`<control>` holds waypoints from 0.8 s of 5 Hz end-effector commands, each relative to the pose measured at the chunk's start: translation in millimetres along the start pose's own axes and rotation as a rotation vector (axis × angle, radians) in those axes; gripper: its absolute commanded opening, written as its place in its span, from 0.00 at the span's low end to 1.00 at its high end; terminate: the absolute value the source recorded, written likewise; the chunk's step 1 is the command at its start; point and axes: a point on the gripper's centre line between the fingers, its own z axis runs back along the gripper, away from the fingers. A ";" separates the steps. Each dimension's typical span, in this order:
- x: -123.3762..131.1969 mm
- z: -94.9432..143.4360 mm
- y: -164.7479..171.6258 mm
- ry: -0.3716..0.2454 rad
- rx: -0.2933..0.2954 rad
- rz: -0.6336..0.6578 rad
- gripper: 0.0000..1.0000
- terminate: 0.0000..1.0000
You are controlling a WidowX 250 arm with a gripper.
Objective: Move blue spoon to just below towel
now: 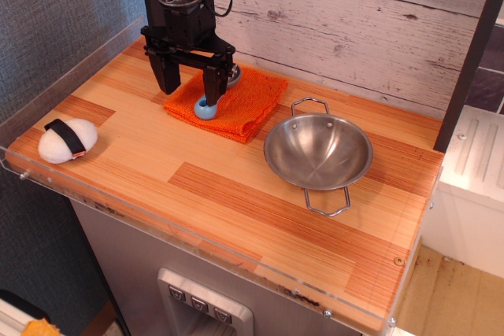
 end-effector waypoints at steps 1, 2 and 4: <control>10.2 9.6 -3.8 -0.077 0.002 0.003 1.00 0.00; 11.0 5.5 -8.2 -0.070 0.001 0.004 1.00 0.00; 11.8 1.3 -7.9 -0.066 0.007 -0.001 0.00 0.00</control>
